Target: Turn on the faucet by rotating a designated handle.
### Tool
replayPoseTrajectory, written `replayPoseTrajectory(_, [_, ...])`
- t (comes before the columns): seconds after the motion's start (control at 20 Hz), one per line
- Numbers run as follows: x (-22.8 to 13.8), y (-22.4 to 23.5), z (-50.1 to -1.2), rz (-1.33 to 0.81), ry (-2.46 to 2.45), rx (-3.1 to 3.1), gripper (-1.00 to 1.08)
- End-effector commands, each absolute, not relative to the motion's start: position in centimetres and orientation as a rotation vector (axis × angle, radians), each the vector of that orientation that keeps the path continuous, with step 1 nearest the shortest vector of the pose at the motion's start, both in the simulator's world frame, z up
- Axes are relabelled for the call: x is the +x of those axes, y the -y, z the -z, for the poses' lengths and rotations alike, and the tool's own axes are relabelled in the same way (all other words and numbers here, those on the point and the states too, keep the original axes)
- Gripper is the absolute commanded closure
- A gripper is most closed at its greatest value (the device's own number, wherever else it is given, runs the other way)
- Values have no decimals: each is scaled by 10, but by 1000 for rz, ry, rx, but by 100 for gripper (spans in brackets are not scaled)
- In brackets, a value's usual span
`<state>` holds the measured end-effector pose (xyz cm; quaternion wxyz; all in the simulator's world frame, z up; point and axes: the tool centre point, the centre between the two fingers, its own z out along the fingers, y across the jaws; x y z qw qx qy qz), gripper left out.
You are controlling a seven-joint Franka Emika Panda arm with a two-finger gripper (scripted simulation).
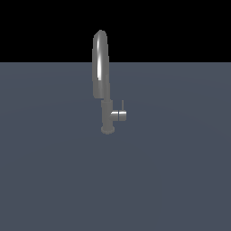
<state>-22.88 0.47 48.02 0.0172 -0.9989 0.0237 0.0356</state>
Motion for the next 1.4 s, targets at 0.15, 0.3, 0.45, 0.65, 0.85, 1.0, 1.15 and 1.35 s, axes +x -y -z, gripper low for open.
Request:
replayPoseTrajectory(0.15, [-204, -6, -474, -198, -163, -3039, 108])
replayPoseTrajectory(0.3, [-187, -6, -468, -256, -222, -2991, 108])
replayPoseTrajectory(0.45, [-170, -5, -462, -314, -281, -2940, 108])
replayPoseTrajectory(0.65, [-148, -4, -453, -390, -359, -2866, 108])
replayPoseTrajectory(0.85, [-125, -2, -442, -465, -436, -2786, 108])
replayPoseTrajectory(1.0, [-108, 0, -433, -519, -492, -2722, 108])
replayPoseTrajectory(1.15, [-92, 3, -423, -573, -547, -2655, 108])
replayPoseTrajectory(1.35, [-70, 7, -408, -643, -619, -2560, 108])
